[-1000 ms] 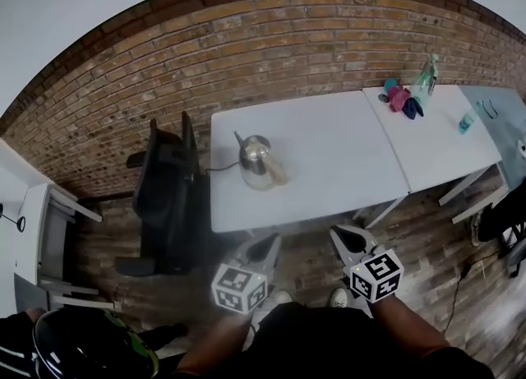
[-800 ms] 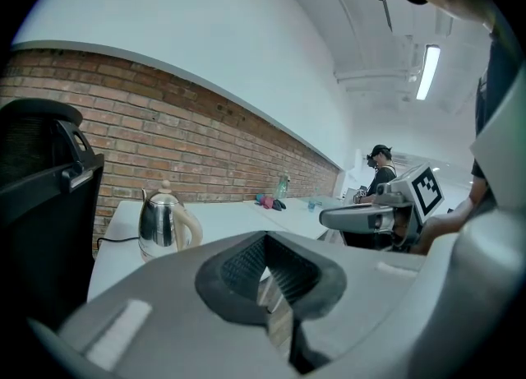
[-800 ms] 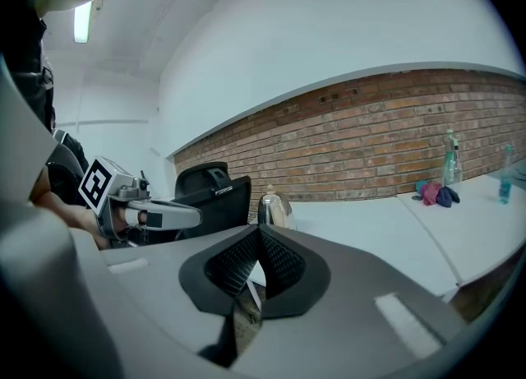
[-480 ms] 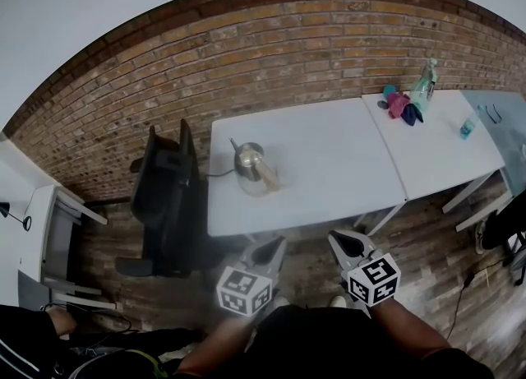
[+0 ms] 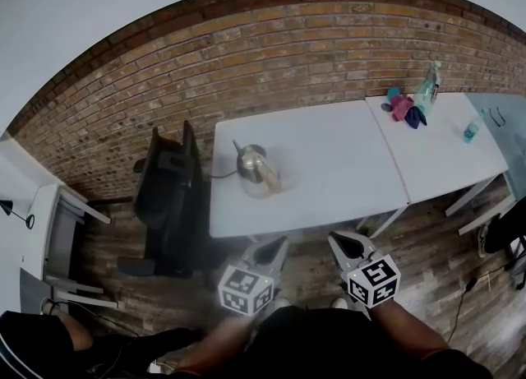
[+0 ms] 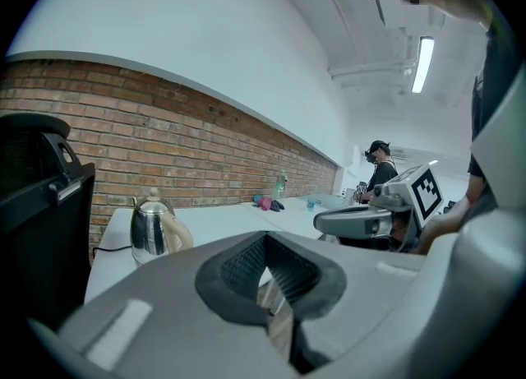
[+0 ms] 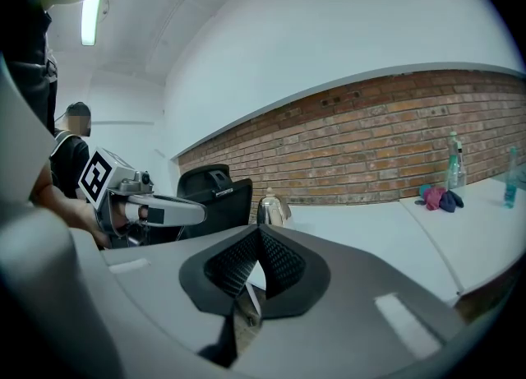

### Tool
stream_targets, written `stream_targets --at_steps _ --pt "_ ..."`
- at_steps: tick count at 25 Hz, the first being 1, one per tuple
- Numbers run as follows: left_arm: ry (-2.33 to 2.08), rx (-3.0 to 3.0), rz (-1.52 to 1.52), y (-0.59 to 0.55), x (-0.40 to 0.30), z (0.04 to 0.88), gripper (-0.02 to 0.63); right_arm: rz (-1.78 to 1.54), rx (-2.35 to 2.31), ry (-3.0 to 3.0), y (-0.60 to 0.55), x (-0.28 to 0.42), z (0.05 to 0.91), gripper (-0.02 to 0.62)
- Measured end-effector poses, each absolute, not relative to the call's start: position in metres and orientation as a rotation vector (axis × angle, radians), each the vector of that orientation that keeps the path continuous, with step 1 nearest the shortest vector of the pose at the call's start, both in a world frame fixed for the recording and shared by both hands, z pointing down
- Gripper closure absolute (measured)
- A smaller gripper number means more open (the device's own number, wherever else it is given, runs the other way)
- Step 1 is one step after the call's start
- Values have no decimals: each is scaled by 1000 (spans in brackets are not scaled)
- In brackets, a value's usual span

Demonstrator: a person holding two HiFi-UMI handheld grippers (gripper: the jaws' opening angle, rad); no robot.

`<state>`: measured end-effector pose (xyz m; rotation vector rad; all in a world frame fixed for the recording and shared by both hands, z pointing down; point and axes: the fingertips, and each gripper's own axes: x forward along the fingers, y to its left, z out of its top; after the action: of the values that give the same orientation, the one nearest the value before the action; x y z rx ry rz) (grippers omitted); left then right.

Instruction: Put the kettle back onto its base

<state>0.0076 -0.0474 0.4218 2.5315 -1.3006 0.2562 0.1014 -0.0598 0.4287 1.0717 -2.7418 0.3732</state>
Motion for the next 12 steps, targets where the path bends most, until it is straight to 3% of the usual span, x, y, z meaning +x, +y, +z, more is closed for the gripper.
stream_targets --at_steps 12 --pt "-1299 2531 257 -52 4 421 606 379 1072 -2733 -64 98 431 572"
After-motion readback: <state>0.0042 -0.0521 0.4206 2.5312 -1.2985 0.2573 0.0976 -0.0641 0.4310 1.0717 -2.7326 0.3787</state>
